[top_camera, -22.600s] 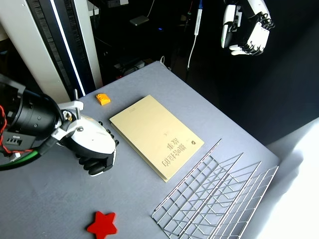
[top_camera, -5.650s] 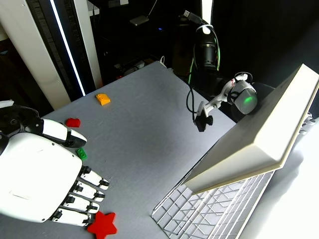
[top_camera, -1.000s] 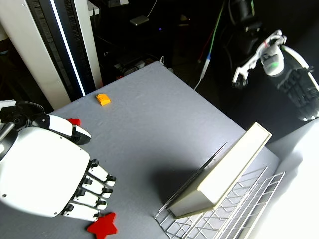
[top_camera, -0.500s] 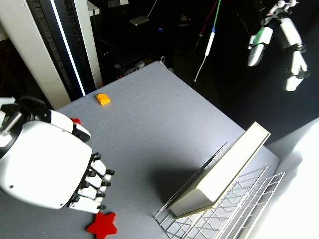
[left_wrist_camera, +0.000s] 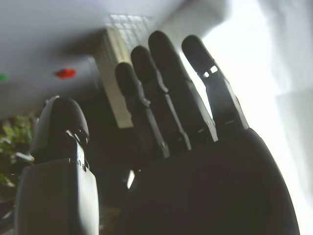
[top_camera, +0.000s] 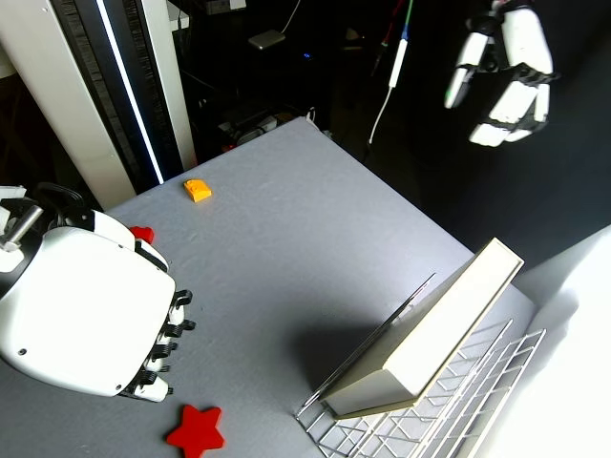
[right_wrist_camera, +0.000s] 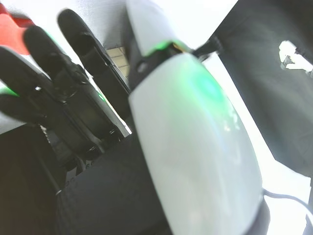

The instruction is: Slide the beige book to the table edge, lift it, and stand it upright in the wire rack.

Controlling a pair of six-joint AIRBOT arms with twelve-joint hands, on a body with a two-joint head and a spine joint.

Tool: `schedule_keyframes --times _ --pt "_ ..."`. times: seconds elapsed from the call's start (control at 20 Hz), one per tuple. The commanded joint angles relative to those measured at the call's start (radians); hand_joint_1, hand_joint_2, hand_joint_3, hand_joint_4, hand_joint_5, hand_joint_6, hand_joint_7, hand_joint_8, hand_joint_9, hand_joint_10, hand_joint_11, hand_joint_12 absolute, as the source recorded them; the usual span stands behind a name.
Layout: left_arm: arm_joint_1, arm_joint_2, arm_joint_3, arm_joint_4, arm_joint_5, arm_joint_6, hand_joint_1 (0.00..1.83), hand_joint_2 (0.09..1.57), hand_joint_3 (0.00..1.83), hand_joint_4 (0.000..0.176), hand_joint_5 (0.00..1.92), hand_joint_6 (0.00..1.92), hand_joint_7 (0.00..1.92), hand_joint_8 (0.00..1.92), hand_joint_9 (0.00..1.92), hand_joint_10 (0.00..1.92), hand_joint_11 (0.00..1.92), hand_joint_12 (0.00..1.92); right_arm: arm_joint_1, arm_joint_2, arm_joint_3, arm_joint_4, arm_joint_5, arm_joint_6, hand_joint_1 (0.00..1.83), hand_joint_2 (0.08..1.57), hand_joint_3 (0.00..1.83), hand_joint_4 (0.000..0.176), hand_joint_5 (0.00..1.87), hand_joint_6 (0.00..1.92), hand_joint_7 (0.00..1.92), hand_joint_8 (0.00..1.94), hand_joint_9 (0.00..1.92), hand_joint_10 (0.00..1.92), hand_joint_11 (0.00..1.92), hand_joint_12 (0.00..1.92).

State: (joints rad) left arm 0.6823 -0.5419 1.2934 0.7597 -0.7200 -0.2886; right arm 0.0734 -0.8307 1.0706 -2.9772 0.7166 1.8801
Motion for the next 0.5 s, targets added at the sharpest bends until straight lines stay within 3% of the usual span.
schedule_keyframes --times 0.0,0.05,0.1,0.15,0.2,0.25,0.35,0.4,0.45 --pt "-0.006 0.020 0.002 -0.059 -0.038 0.007 1.00 1.20 0.00 0.026 0.81 1.27 1.00 0.49 0.79 1.03 0.56 1.47 0.015 0.008 -0.003 -0.035 -0.060 -0.001 0.36 1.28 0.00 0.000 0.81 0.91 0.80 1.14 0.65 1.60 0.65 1.85" --pt "-0.009 0.025 -0.001 -0.052 -0.039 0.015 1.01 1.20 0.00 0.007 0.82 1.27 0.88 0.97 0.76 1.32 0.62 1.58 0.015 0.009 -0.006 -0.035 -0.060 -0.002 0.34 1.30 0.00 0.000 0.74 1.28 0.77 1.39 0.70 1.66 0.72 1.89" --pt "-0.012 0.027 0.002 -0.038 -0.054 0.021 1.04 1.19 0.00 0.000 0.84 1.26 0.82 1.40 0.76 1.59 0.68 1.74 0.015 0.010 -0.009 -0.035 -0.060 -0.003 0.35 1.29 0.00 0.000 0.66 1.56 0.78 1.63 0.76 1.82 0.78 1.91" --pt "-0.013 0.028 0.008 -0.031 -0.075 0.036 1.05 1.19 0.00 0.000 0.84 1.27 0.81 1.58 0.78 1.69 0.71 1.82 0.015 0.011 -0.012 -0.035 -0.060 -0.005 0.39 1.28 0.00 0.000 0.61 1.73 0.75 1.79 0.79 1.90 0.84 1.92" --pt "-0.014 0.030 0.013 -0.028 -0.089 0.050 1.08 1.19 0.00 0.000 0.84 1.25 0.81 1.70 0.80 1.85 0.77 1.90 0.015 0.012 -0.016 -0.035 -0.061 -0.008 0.44 1.27 0.00 0.000 0.58 1.88 0.75 1.91 0.84 1.92 0.89 1.92" --pt "-0.014 0.032 0.019 -0.028 -0.089 0.050 1.11 1.19 0.00 0.000 0.84 1.24 0.81 1.83 0.86 1.91 0.83 1.92 0.015 0.013 -0.019 -0.035 -0.065 -0.012 0.53 1.27 0.00 0.000 0.65 1.91 0.81 1.94 0.93 1.92 1.00 1.92" --pt "-0.014 0.038 0.026 -0.028 -0.088 0.048 1.09 1.24 0.01 0.000 0.74 1.39 0.83 1.92 0.94 1.92 0.94 1.92 0.013 0.013 -0.019 -0.029 -0.085 -0.064 0.63 1.26 0.00 0.000 0.84 1.92 0.94 1.94 1.06 1.92 1.24 1.92" --pt "-0.014 0.040 0.030 -0.028 -0.088 0.048 1.16 1.22 0.00 0.000 0.80 1.75 0.88 1.92 0.97 1.92 0.97 1.92 0.012 0.013 -0.019 -0.011 -0.089 -0.086 0.64 1.29 0.00 0.000 0.96 1.92 1.07 1.94 1.18 1.92 1.36 1.92" --pt "-0.014 0.042 0.032 -0.028 -0.088 0.049 1.10 1.23 0.00 0.000 0.95 1.89 0.95 1.92 1.00 1.92 1.01 1.92 0.009 0.013 -0.019 0.004 -0.092 -0.109 0.65 1.32 0.01 0.000 1.07 1.92 1.18 1.94 1.30 1.92 1.47 1.92"
